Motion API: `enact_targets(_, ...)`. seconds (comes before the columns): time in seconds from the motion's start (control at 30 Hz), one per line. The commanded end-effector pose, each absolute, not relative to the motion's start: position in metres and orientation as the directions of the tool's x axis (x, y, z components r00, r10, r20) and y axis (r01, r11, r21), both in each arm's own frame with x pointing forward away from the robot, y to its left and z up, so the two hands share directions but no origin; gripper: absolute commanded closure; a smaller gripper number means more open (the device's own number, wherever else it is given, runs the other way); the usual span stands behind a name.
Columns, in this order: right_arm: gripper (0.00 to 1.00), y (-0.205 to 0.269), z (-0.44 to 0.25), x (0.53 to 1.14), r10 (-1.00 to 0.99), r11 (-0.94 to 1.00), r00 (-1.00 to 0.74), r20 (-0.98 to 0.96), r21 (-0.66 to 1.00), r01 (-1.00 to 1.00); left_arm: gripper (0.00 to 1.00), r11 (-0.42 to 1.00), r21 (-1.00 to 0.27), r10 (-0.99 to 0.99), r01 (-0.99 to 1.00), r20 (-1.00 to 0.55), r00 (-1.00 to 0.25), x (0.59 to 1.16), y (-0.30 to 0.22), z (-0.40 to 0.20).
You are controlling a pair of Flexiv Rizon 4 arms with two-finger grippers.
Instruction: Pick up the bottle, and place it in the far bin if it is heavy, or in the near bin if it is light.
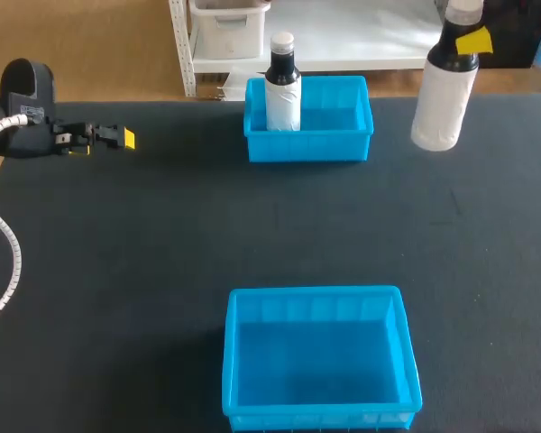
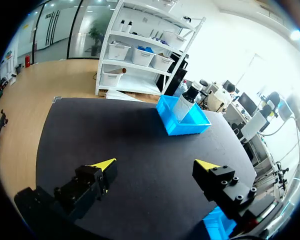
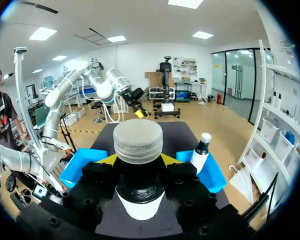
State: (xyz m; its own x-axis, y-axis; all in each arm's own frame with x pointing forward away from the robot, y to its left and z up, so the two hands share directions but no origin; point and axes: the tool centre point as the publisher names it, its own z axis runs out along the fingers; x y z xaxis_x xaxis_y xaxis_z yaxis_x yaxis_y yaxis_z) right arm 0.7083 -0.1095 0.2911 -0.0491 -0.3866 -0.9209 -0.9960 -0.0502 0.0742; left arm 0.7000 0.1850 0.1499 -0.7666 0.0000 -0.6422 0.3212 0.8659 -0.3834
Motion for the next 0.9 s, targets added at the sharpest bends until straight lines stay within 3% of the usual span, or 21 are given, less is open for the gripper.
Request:
enact_targets(0.03, 0.78, -0.094, 0.288, 0.690, -0.390, -0.080, -0.045, -0.920, 0.082, -0.993, 0.00, 0.866, -0.383, 0.000, 0.321, -0.642, -0.767, 0.700, 0.185, 0.150)
enact_targets(0.33, 0.77, -0.046, 0.271, 0.633, -0.425, -0.234, -0.012, -0.905, 0.123, -0.964, 0.00, 0.866, -0.383, 0.000, 0.321, -0.642, -0.767, 0.700, 0.185, 0.150)
enact_targets(0.5, 0.69, -0.015, 0.260, 0.593, -0.426, -0.338, 0.008, -0.905, 0.151, -0.929, 0.00, 0.866, -0.383, 0.000, 0.321, -0.642, -0.767, 0.700, 0.185, 0.150)
enact_targets(0.9, 0.69, 0.034, 0.253, 0.514, -0.402, -0.523, 0.079, -0.912, 0.157, -0.838, 0.00, 0.866, -0.383, 0.000, 0.321, -0.642, -0.767, 0.700, 0.185, 0.150)
